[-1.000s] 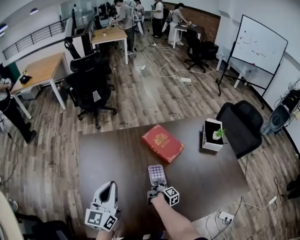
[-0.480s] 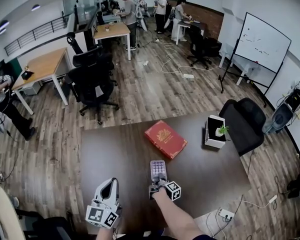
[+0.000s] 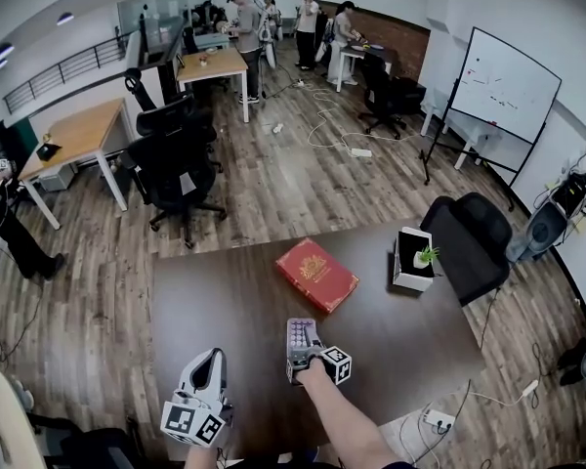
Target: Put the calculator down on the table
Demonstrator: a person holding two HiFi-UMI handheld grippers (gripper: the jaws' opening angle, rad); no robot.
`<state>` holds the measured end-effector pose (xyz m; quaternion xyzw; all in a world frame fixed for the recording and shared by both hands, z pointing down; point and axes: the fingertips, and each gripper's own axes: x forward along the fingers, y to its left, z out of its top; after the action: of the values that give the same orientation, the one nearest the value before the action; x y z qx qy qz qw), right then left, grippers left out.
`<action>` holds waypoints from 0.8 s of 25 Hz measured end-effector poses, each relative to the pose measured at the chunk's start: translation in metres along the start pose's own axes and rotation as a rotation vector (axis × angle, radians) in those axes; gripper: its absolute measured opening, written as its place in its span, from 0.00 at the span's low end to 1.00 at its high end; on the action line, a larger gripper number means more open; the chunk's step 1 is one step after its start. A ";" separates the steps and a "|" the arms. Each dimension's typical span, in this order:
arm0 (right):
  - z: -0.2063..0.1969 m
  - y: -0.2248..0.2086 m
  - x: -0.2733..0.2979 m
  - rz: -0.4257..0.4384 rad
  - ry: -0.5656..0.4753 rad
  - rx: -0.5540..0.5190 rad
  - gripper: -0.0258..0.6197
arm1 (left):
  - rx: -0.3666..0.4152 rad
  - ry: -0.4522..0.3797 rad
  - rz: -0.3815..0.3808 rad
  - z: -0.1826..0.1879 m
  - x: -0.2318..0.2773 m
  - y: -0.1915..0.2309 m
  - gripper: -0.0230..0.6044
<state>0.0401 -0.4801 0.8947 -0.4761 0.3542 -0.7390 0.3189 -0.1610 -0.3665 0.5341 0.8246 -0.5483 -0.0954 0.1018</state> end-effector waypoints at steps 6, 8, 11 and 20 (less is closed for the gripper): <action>-0.001 0.006 -0.017 -0.016 -0.007 0.015 0.97 | -0.017 -0.011 -0.005 0.006 0.003 -0.001 0.03; -0.002 0.012 -0.026 0.005 -0.001 0.021 0.98 | -0.022 -0.009 0.007 0.005 0.002 0.002 0.03; -0.005 0.025 -0.036 0.050 0.011 0.034 0.97 | -0.032 -0.008 0.019 0.003 0.002 0.005 0.03; -0.018 0.108 -0.067 0.299 0.080 -0.031 0.97 | -0.015 -0.007 -0.004 0.001 0.010 -0.006 0.03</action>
<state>0.0612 -0.4804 0.7683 -0.3933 0.4449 -0.6961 0.4034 -0.1525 -0.3735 0.5313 0.8245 -0.5463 -0.1027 0.1056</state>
